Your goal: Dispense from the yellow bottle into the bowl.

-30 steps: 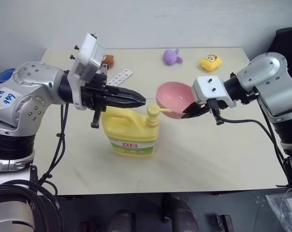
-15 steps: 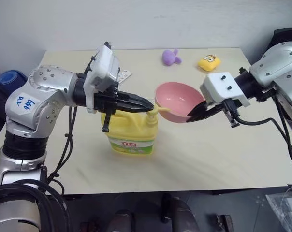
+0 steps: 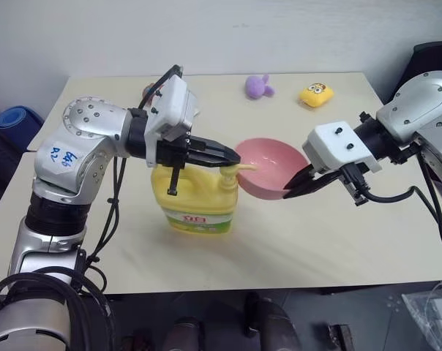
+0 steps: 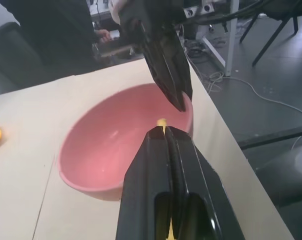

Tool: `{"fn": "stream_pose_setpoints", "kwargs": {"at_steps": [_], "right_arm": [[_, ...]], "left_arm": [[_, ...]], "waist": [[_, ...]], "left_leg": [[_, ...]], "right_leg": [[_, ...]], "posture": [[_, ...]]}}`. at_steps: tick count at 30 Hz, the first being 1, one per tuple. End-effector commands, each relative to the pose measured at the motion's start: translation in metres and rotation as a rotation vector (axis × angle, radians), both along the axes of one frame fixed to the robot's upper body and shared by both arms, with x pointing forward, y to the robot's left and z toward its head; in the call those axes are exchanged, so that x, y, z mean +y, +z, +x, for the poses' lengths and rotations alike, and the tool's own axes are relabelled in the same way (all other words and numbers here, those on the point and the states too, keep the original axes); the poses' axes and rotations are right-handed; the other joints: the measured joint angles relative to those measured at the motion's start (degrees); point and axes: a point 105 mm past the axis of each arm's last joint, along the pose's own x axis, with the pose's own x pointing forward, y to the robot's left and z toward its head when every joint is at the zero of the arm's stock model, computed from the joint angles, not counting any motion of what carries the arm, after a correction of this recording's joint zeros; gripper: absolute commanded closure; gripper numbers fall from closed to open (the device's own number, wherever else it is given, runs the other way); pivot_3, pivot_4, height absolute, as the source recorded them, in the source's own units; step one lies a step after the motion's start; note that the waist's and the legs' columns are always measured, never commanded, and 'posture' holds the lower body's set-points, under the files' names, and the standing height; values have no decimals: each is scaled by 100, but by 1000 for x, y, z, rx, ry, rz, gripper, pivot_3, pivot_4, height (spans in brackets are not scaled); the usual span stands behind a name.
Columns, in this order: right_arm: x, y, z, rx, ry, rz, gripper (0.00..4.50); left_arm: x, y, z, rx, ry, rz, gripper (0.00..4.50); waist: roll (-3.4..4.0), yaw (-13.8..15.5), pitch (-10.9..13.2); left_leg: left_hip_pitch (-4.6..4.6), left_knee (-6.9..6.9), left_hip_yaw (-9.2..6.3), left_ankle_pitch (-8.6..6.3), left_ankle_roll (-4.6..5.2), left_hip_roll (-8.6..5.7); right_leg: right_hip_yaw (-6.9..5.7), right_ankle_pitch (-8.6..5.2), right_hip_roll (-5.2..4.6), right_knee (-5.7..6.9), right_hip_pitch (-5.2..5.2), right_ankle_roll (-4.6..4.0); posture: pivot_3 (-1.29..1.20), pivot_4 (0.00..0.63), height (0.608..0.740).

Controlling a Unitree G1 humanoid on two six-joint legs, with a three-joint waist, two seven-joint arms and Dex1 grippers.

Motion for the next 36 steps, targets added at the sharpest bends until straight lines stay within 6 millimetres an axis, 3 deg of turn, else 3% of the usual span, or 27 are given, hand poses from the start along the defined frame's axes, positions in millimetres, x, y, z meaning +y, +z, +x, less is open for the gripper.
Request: {"fn": "stream_pose_setpoints", "kwargs": {"at_steps": [1,14,33,36], "right_arm": [[2,4,-11,10,70,-30,4500],[3,7,-6,-18,72,-34,4500],[3,4,-7,-43,101,-59,4500],[3,4,-5,-46,100,-59,4500]], "left_arm": [[2,14,-2,-43,5,-26,4436],[8,-19,1,-109,3,147,4436],[5,-27,11,-111,7,164,4436],[4,-19,11,-105,9,122,4436]], "waist": [[0,1,0],[0,1,0],[-1,4,-1],[-1,4,-1]], "left_leg": [[1,0,0,0,0,0],[3,10,5,0,0,6],[8,42,22,2,1,25],[8,42,23,2,1,26]], "right_leg": [[0,0,0,1,0,0],[0,5,1,3,2,-8],[5,35,9,5,14,-29],[5,35,10,5,14,-29]], "posture": [[0,150,740],[0,150,740],[0,150,740],[0,150,740]]}}
